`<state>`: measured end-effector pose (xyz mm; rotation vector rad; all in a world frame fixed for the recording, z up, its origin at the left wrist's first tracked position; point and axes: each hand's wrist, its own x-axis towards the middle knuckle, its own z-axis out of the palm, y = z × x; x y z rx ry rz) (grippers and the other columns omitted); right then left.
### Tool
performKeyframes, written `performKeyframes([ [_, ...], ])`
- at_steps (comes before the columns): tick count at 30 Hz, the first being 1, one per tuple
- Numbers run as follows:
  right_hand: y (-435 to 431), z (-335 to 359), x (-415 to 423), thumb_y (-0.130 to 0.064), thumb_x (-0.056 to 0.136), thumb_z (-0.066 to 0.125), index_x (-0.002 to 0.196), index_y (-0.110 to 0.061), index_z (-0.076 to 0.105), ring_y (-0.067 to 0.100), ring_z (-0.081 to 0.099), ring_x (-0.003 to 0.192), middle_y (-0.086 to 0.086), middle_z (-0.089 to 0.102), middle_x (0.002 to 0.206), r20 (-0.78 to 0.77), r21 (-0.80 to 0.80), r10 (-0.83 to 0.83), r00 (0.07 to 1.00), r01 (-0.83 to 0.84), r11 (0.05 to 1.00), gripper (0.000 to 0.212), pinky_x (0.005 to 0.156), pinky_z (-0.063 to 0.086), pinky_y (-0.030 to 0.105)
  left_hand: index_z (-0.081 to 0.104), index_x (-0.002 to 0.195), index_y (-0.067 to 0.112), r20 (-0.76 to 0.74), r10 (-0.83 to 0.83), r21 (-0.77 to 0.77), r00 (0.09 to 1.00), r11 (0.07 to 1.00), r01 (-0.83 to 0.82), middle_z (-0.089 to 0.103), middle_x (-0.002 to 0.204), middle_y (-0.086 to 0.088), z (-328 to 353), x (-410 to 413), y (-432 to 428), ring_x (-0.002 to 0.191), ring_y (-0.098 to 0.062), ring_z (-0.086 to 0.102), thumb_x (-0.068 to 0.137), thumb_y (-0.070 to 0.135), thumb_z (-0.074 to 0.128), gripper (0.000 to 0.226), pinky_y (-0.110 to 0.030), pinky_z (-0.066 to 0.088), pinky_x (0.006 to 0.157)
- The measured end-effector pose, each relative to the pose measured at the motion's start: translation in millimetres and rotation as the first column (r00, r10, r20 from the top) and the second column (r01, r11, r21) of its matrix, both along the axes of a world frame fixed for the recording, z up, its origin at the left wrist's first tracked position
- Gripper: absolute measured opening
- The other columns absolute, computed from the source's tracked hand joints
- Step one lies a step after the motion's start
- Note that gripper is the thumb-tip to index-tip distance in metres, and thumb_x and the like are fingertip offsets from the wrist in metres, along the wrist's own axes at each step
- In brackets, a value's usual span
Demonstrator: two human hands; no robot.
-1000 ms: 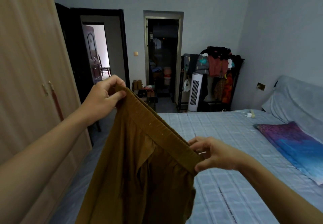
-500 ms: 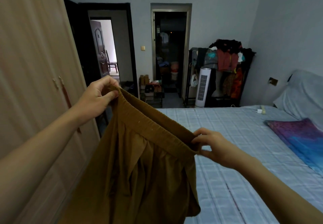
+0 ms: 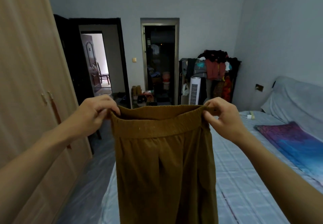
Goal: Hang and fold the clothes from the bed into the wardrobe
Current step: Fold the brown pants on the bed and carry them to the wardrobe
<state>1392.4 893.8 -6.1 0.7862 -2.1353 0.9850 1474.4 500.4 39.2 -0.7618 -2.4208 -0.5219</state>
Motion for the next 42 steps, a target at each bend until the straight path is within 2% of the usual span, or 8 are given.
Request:
performKeyframes([
  [6,9.2,3.2,-0.1,-0.01,0.087,0.072,0.08,-0.01,0.067,0.02,0.063,0.059,0.005,0.067,0.069,0.087,-0.152,-0.102,0.991,0.115,0.982,0.009,0.051,0.053,0.032,0.066,0.07,0.012,0.042,-0.03,-0.046,0.999,0.998,0.032,0.06,0.092,-0.001,-13.7,1.0,13.0,0.075,-0.016,0.06,0.08,-0.006,0.051,0.026,-0.014,0.044,0.061],
  [10,13.7,2.1,1.3,-0.015,0.086,0.076,0.076,-0.013,0.067,0.013,0.064,0.058,0.003,0.067,0.066,0.132,-0.197,-0.183,0.974,0.207,0.958,0.013,0.05,0.053,0.022,0.063,0.065,0.023,0.172,-0.125,0.063,0.977,0.991,0.116,0.061,0.09,0.009,-29.8,4.0,17.4,0.075,-0.017,0.061,0.081,0.026,0.047,0.023,-0.019,0.045,0.061],
  [14,15.4,1.8,2.1,-0.015,0.085,0.075,0.072,-0.016,0.065,0.007,0.056,0.052,0.0,0.064,0.063,0.13,-0.195,-0.248,0.96,0.27,0.943,0.017,0.046,0.043,0.011,0.061,0.066,0.038,0.133,-0.169,0.086,0.977,0.984,0.158,0.061,0.096,0.013,-42.1,2.5,31.5,0.08,-0.012,0.065,0.083,0.046,0.068,0.02,-0.012,0.048,0.062],
  [20,26.2,3.5,2.4,-0.017,0.086,0.074,0.074,-0.016,0.066,0.014,0.06,0.058,0.001,0.065,0.066,0.155,-0.162,-0.292,0.944,0.315,0.935,0.015,0.05,0.046,0.019,0.065,0.086,0.031,0.094,-0.195,0.102,0.976,0.977,0.185,0.062,0.096,0.011,-45.6,-5.3,39.0,0.087,-0.015,0.064,0.083,0.033,0.074,0.009,-0.022,0.053,0.069],
  [25,31.3,3.8,3.9,-0.02,0.084,0.077,0.075,-0.018,0.066,0.012,0.062,0.06,0.0,0.066,0.067,0.143,-0.15,-0.267,0.953,0.287,0.946,0.015,0.051,0.05,0.019,0.067,0.097,0.034,0.058,-0.154,-0.057,0.986,0.986,0.157,0.057,0.105,0.016,-45.4,-10.6,35.7,0.097,-0.005,0.061,0.084,0.006,0.073,0.032,-0.017,0.053,0.078],
  [34,37.9,-5.3,6.1,-0.023,0.074,0.085,0.069,-0.013,0.06,0.024,0.061,0.062,0.005,0.062,0.065,0.201,-0.063,-0.226,0.953,0.243,0.968,0.027,0.054,0.051,0.035,0.063,0.073,0.029,0.167,-0.202,0.237,0.965,0.958,0.16,0.06,0.108,0.01,-38.1,-11.0,26.7,0.098,-0.016,0.061,0.073,0.029,0.054,0.009,-0.02,0.053,0.075],
  [39,31.5,-13.8,9.5,-0.028,0.069,0.089,0.064,-0.008,0.057,0.026,0.062,0.06,0.007,0.063,0.061,0.239,0.021,-0.18,0.954,0.18,0.983,0.038,0.055,0.052,0.039,0.055,0.062,0.031,0.142,-0.1,0.013,0.985,0.995,0.1,0.056,0.063,0.008,-47.3,-19.3,6.7,0.059,-0.013,0.056,0.08,0.034,0.054,0.019,-0.022,0.04,0.053],
  [42,28.2,-20.6,10.0,-0.02,0.069,0.088,0.063,-0.008,0.057,0.013,0.071,0.067,0.002,0.071,0.069,0.29,-0.014,-0.087,0.953,0.095,0.995,0.034,0.056,0.059,0.031,0.048,0.059,0.035,0.127,-0.078,-0.063,0.989,0.994,0.086,0.055,0.061,0.011,-58.9,-21.9,2.6,0.052,-0.009,0.053,0.082,0.05,0.072,0.037,-0.013,0.035,0.047],
])
